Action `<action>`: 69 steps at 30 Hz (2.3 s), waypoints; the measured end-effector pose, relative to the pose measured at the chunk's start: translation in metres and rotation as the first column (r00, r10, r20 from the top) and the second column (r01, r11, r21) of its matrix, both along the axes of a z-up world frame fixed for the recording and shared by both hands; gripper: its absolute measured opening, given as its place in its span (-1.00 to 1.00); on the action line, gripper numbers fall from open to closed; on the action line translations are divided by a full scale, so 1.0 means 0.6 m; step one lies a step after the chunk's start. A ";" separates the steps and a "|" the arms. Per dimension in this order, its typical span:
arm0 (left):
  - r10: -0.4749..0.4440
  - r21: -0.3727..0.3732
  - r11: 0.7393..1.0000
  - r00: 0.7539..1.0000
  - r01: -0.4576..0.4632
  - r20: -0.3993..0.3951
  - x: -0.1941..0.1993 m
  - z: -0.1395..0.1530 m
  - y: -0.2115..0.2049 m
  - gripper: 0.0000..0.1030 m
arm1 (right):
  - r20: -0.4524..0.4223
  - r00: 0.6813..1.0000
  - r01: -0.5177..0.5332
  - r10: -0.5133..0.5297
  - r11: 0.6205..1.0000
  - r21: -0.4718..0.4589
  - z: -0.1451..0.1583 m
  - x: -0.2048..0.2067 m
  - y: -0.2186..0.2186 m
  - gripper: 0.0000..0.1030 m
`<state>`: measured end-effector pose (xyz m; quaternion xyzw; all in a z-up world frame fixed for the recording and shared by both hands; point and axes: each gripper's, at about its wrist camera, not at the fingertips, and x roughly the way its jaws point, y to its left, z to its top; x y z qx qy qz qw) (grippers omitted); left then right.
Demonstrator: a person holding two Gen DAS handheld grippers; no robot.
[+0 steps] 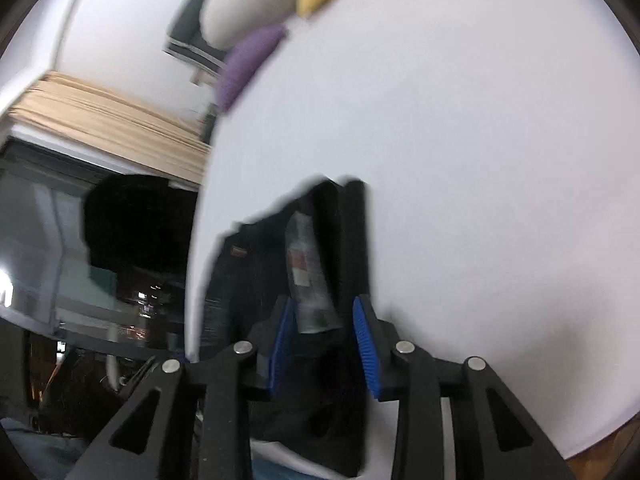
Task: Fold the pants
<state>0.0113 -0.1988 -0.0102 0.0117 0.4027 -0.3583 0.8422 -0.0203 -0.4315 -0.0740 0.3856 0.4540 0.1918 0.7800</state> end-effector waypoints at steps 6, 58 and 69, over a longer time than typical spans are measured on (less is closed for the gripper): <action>0.011 0.003 1.000 0.991 -0.011 -0.136 0.046 -0.083 0.020 0.40 | -0.005 0.984 -0.179 0.179 0.984 0.023 -0.012 0.016 0.094 -0.30; 0.082 -0.103 0.987 0.939 -0.123 -0.334 0.149 -0.123 0.149 0.97 | -0.083 0.996 0.036 -0.030 0.997 0.062 -0.086 0.036 -0.007 0.34; -0.031 -0.178 0.981 0.855 -0.072 -0.518 0.220 -0.193 0.113 0.34 | -0.125 0.984 -0.112 0.125 0.988 0.106 -0.117 0.086 0.034 0.23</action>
